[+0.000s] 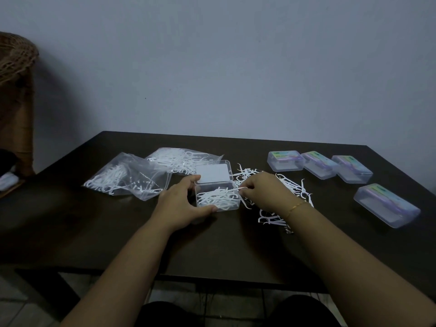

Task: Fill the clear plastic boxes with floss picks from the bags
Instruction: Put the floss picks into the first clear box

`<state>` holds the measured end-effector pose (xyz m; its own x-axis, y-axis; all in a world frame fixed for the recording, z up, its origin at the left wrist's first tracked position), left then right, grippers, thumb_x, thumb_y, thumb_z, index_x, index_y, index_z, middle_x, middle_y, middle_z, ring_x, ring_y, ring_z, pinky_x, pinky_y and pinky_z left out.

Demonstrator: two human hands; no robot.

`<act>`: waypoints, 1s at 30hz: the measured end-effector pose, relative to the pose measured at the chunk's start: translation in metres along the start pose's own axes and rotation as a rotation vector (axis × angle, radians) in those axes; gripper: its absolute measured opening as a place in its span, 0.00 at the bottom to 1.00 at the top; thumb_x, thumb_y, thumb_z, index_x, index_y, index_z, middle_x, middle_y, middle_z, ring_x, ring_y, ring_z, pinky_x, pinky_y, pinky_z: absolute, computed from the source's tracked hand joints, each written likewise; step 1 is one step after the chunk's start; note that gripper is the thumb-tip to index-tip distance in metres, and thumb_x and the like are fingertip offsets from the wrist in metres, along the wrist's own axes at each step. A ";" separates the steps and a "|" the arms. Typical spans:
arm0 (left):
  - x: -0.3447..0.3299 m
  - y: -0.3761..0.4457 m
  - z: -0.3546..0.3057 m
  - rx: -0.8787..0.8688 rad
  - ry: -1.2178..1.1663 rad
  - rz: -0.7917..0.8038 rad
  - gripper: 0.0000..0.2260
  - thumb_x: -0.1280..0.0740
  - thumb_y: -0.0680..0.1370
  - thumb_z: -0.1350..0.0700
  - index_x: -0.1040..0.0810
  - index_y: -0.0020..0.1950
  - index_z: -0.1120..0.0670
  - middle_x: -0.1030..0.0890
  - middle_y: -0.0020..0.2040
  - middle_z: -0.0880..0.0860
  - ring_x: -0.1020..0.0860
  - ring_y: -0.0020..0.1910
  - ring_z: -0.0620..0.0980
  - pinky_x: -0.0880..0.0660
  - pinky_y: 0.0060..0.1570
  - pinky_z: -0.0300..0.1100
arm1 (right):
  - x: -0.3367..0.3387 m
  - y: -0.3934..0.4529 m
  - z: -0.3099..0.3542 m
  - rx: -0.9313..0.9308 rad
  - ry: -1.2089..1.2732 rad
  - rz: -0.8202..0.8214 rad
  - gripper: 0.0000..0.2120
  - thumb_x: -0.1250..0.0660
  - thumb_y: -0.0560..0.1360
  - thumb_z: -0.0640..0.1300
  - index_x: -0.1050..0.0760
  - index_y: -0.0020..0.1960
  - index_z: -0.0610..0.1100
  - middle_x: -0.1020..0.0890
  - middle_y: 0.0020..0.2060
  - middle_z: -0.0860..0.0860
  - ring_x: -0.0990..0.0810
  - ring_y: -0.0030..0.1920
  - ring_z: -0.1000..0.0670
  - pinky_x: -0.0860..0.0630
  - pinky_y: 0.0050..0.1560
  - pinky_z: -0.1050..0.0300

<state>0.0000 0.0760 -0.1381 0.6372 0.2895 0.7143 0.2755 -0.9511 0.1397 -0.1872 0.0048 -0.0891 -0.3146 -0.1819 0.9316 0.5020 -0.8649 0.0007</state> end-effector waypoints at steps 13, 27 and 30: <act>0.002 -0.002 -0.011 -0.074 0.023 -0.010 0.28 0.25 0.63 0.36 0.28 0.60 0.37 0.24 0.62 0.43 0.28 0.62 0.46 0.33 0.66 0.54 | 0.018 -0.002 0.003 0.037 0.120 -0.048 0.13 0.38 0.79 0.44 0.21 0.60 0.46 0.19 0.59 0.49 0.22 0.55 0.49 0.26 0.59 0.55; 0.001 -0.003 -0.009 -0.048 0.001 0.001 0.26 0.25 0.62 0.36 0.31 0.56 0.36 0.23 0.59 0.41 0.26 0.59 0.45 0.32 0.65 0.54 | -0.009 0.009 0.007 0.088 0.248 -0.034 0.15 0.37 0.78 0.50 0.22 0.62 0.48 0.21 0.61 0.51 0.26 0.64 0.49 0.35 0.62 0.58; 0.002 -0.003 -0.010 -0.051 -0.001 -0.001 0.26 0.25 0.62 0.36 0.31 0.55 0.35 0.23 0.58 0.41 0.26 0.59 0.45 0.32 0.64 0.54 | -0.018 0.013 0.000 0.053 0.040 -0.041 0.18 0.40 0.78 0.56 0.25 0.65 0.53 0.27 0.67 0.50 0.35 0.69 0.45 0.39 0.67 0.50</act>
<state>-0.0071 0.0783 -0.1303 0.6380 0.2907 0.7131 0.2390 -0.9550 0.1755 -0.1750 -0.0028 -0.1057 -0.3672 -0.1665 0.9151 0.5297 -0.8461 0.0587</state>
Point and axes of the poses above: each hand's wrist, its own y-axis towards the middle knuckle, its own x-axis out of the back of the hand, z = x × y, the point moved 6 cm from there along y, towards the middle knuckle
